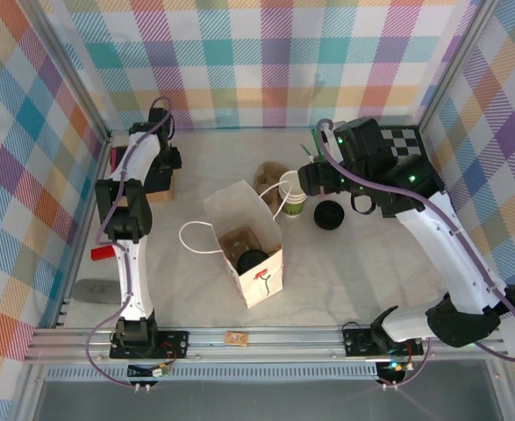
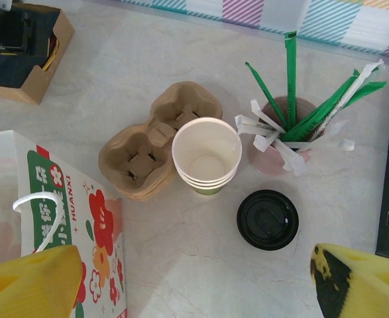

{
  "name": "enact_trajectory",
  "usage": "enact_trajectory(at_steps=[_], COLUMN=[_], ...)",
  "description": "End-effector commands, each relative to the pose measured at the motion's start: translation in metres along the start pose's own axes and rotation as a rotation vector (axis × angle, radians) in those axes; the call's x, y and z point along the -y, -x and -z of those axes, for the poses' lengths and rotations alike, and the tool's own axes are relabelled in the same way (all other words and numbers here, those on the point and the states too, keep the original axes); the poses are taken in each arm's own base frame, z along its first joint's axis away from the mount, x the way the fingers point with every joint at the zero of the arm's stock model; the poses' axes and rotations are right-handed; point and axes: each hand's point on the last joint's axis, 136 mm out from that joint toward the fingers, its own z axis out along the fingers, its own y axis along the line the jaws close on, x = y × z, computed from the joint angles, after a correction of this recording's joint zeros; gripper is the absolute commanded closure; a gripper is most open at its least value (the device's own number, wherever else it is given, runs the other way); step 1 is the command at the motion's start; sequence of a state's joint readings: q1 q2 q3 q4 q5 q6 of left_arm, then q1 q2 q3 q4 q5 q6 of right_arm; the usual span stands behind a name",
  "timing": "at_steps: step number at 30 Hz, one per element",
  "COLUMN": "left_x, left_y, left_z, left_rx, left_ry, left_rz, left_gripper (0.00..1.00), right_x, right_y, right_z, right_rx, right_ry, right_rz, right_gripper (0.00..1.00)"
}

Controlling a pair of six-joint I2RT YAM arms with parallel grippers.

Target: Pack the takeout coffee

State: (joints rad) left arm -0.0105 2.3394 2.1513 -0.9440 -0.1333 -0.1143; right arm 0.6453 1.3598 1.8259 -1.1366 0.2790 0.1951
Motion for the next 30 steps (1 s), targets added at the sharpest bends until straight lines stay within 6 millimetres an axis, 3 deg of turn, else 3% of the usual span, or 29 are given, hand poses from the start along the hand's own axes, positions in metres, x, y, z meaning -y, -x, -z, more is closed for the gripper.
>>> enact_trajectory(at_steps=[1,16,24,30], left_x=[-0.006,0.002,0.005,0.003], left_y=[0.000,0.003,0.006,0.015], left_z=[-0.003,-0.025,-0.027,-0.015], left_rx=[-0.016,-0.032,-0.028,0.004], left_ry=[0.038,0.081,0.091,0.102], left_rz=[-0.026,-0.087,-0.105,-0.114], left_gripper=[0.57,0.64,0.79,1.00], right_x=[-0.001,0.003,0.005,0.005], right_y=[0.005,0.004,0.003,0.002], right_z=[-0.001,-0.010,-0.010,-0.012], right_rx=[0.022,0.005,0.007,0.005], right_ry=[0.014,0.012,0.007,0.008], right_rz=[-0.021,-0.030,-0.033,-0.034], right_gripper=[0.11,0.13,0.16,0.16])
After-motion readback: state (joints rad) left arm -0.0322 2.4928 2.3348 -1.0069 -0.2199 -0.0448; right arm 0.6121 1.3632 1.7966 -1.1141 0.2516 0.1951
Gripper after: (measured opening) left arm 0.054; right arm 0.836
